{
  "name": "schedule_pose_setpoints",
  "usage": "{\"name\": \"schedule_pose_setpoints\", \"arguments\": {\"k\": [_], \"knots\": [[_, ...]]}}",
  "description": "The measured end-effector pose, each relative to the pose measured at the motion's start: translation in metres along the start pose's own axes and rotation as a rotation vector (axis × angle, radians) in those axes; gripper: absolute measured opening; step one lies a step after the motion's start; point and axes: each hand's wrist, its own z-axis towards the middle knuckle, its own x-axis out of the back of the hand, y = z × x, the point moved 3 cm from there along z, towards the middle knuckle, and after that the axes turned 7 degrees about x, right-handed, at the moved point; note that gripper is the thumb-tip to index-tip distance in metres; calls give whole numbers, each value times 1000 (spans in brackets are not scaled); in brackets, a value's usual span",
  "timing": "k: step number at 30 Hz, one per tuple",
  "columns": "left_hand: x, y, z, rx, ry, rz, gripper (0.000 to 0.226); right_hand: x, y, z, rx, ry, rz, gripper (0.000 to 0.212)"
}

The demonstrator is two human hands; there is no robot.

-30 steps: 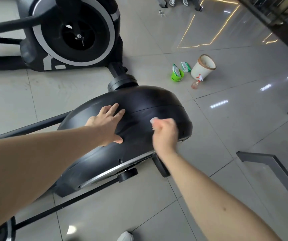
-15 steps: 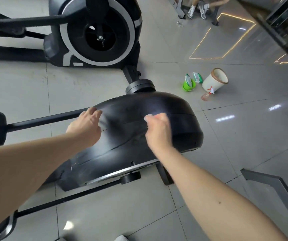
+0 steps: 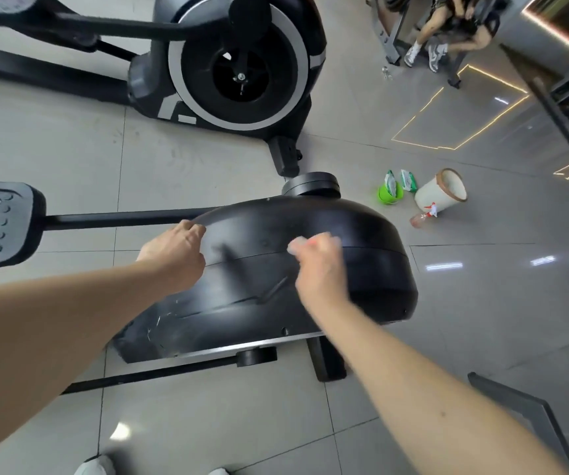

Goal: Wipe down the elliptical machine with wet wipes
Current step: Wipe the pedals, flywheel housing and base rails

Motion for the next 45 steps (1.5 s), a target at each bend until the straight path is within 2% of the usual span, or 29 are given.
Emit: {"name": "schedule_pose_setpoints", "arguments": {"k": [1,3,5,7,8,10,12,13,16,18,19,22,26,29,30,32,35,38,40,45], "knots": [[-1,-3,0,-2,-9,2,38,12,19,17,-159,78,16,31],[-3,-10,2,-6,-8,8,34,17,42,36,-419,77,39,26],[-3,-16,4,14,-3,4,34,6,22,42,-461,29,-8,30],[-3,-19,7,34,-9,-16,35,-14,-23,36,-295,-56,8,30],[-4,-20,8,45,-15,-28,36,-26,-49,28,-146,-154,8,33],[-5,-21,11,58,-26,-45,39,-39,-71,23,140,-248,-47,40],[-6,-20,13,48,-34,-42,39,-29,-49,41,161,-230,-43,42],[-6,-21,13,43,-37,-37,38,-19,-28,50,94,-186,-79,42],[-8,-28,14,50,-37,-41,37,10,33,60,-265,-64,-170,44],[-7,-36,15,89,-46,-64,40,7,27,55,-366,-24,-204,45],[-7,-39,15,105,-60,-75,41,-1,13,49,-345,-19,-235,42],[-11,-51,14,136,-90,-92,43,-24,-41,28,-127,-47,-214,37],[-13,-68,13,148,-105,-106,51,-47,-100,-16,208,-365,-285,51],[-11,-79,8,158,-116,-117,54,-34,-107,-49,381,-504,-274,56],[-11,-82,8,162,-121,-122,51,-26,-98,-50,394,-511,-276,55],[-13,-86,7,171,-137,-139,47,-13,-69,-37,306,-449,-346,54],[-15,-90,4,179,-170,-169,46,-8,-39,-11,70,-397,-375,71],[-22,-90,1,176,-184,-172,43,-25,-45,-10,-9,-437,-335,83],[-27,-91,-1,189,-198,-170,43,-34,-63,-19,39,-450,-373,85],[-39,-86,-5,166,-204,-173,43,-49,-99,-78,424,-630,-460,80]]}}
